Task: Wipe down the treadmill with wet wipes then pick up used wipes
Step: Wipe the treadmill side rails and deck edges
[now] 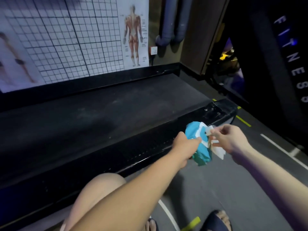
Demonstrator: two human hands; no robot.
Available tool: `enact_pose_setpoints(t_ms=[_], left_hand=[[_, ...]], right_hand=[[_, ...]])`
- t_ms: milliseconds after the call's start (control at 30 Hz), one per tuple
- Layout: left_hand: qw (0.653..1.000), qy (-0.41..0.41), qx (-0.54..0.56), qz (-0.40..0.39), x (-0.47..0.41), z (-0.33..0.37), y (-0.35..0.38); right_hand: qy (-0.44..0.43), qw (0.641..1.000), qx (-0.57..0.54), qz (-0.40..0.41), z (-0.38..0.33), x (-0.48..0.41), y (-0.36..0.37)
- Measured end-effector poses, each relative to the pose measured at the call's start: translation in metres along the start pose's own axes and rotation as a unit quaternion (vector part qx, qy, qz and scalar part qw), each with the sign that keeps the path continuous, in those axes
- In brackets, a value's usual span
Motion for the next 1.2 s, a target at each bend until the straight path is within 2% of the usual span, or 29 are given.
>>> enact_pose_setpoints(t_ms=[167, 300, 400, 500, 567, 700, 833, 933, 1033, 1200], left_hand=[[0.999, 0.013, -0.001, 0.042, -0.02, 0.009, 0.01], [0.996, -0.002, 0.021, 0.084, -0.028, 0.003, 0.006], [0.992, -0.02, 0.025, 0.123, -0.04, -0.01, -0.011], [0.985, -0.03, 0.035, 0.168, -0.049, -0.024, -0.036], [0.981, -0.042, 0.06, 0.178, -0.055, -0.034, -0.048], [0.975, -0.069, 0.116, 0.175, -0.055, -0.038, -0.063], [0.975, -0.072, 0.132, 0.166, -0.053, -0.035, -0.076], [0.967, -0.077, 0.164, 0.177, -0.059, -0.035, -0.106], [0.951, -0.071, 0.191, 0.235, -0.067, -0.038, -0.163], [0.92, -0.087, 0.224, 0.31, -0.069, -0.07, -0.257]], right_hand=[[0.003, 1.0, -0.024, -0.014, -0.003, -0.027, -0.008], [-0.027, 0.993, -0.111, -0.013, -0.017, -0.033, -0.018], [0.02, 0.977, -0.209, -0.03, -0.011, -0.041, -0.017], [0.062, 0.968, -0.237, -0.052, -0.01, -0.033, -0.008], [0.074, 0.965, -0.245, -0.057, -0.014, -0.029, 0.0], [0.146, 0.933, -0.311, -0.105, -0.02, -0.026, 0.028], [0.126, 0.932, -0.279, -0.196, -0.037, -0.009, 0.061], [0.115, 0.935, -0.265, -0.206, -0.04, -0.006, 0.073], [0.079, 0.945, -0.222, -0.226, -0.04, -0.005, 0.079], [0.062, 0.966, -0.129, -0.217, -0.033, -0.008, 0.098]])
Point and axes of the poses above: each hand's wrist, its own x-axis away from the middle knuckle, its own y-axis out of the palm, z = x × y, the point moved 5 cm from there along -x, towards the middle knuckle, and after that the axes turned 6 degrees about z, right-handed, at the moved point
